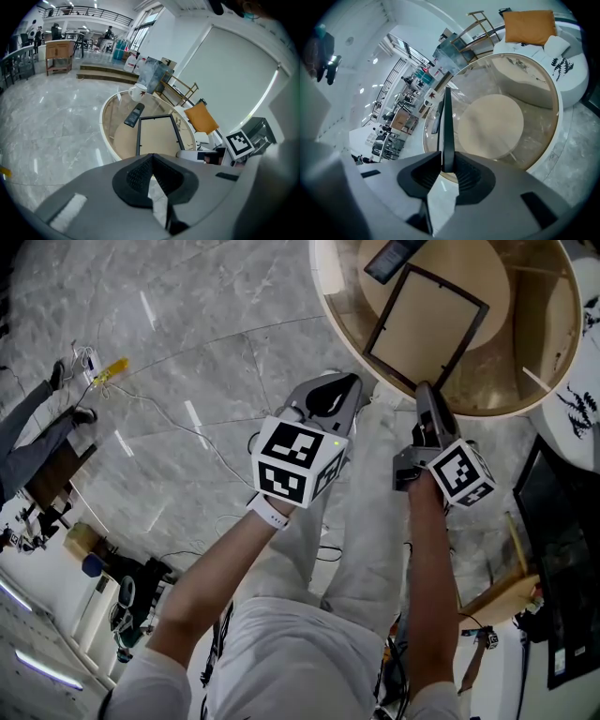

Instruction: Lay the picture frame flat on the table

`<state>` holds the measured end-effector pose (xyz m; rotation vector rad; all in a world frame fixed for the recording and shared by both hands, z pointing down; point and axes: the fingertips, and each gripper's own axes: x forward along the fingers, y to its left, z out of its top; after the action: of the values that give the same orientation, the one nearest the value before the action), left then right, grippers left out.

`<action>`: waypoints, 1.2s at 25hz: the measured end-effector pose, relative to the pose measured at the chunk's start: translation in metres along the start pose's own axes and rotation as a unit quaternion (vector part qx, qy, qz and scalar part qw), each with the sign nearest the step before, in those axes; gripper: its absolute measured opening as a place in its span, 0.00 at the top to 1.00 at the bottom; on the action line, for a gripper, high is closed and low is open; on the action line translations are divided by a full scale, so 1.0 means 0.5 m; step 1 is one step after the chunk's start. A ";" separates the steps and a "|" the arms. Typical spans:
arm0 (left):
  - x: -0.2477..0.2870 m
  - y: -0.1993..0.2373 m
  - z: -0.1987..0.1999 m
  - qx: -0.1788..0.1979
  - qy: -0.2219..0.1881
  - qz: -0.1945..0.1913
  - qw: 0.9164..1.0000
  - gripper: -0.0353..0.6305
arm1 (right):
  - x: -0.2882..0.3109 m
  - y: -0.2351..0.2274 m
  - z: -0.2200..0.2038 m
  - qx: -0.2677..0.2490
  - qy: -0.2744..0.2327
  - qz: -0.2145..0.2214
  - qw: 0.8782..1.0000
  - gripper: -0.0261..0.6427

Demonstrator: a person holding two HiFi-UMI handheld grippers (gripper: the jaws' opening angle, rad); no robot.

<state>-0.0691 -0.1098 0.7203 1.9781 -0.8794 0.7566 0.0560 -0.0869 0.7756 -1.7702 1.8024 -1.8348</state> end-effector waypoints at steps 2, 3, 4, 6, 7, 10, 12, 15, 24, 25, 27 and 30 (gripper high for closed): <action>0.006 0.000 -0.005 0.001 0.003 0.000 1.000 0.94 | 0.004 -0.012 -0.001 0.002 0.003 -0.009 1.000 0.84; 0.010 0.001 -0.009 0.001 0.006 0.000 1.000 0.94 | 0.007 -0.018 -0.003 0.006 0.005 -0.013 1.000 0.84; 0.016 0.002 -0.013 0.000 0.010 0.000 1.000 0.94 | 0.009 -0.025 -0.005 0.011 0.009 -0.017 1.000 0.83; 0.028 0.004 -0.020 -0.003 0.015 0.001 1.000 0.94 | 0.015 -0.040 -0.006 0.019 0.014 -0.022 1.000 0.83; 0.034 0.005 -0.020 -0.004 0.016 0.002 1.000 0.94 | 0.018 -0.046 -0.006 0.019 0.015 -0.023 0.999 0.82; 0.044 0.005 -0.018 -0.006 0.015 0.004 1.000 0.94 | 0.025 -0.066 -0.008 0.011 0.021 -0.032 0.999 0.80; 0.049 0.002 -0.016 -0.005 0.016 0.002 1.000 0.94 | 0.029 -0.078 -0.009 0.004 0.025 -0.042 0.999 0.79; 0.054 -0.004 -0.014 0.001 0.019 0.000 1.000 0.94 | 0.033 -0.093 -0.011 -0.001 0.029 -0.058 0.998 0.78; 0.050 -0.018 -0.021 0.013 0.029 -0.006 0.999 0.94 | 0.030 -0.123 -0.012 -0.013 0.039 -0.118 0.992 0.80; 0.050 -0.020 -0.020 0.013 0.029 -0.006 0.999 0.94 | 0.027 -0.121 -0.010 -0.013 0.037 -0.118 0.992 0.80; 0.048 -0.024 -0.016 0.014 0.029 -0.006 0.999 0.94 | 0.021 -0.116 -0.005 -0.016 0.034 -0.117 0.992 0.81; 0.038 -0.037 -0.003 0.019 0.028 -0.007 0.999 0.94 | 0.004 -0.103 0.010 -0.020 0.026 -0.117 0.993 0.83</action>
<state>-0.0439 -0.1066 0.7273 1.9850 -0.8225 0.8228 0.0918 -0.0744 0.8108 -2.0457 1.7243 -1.9550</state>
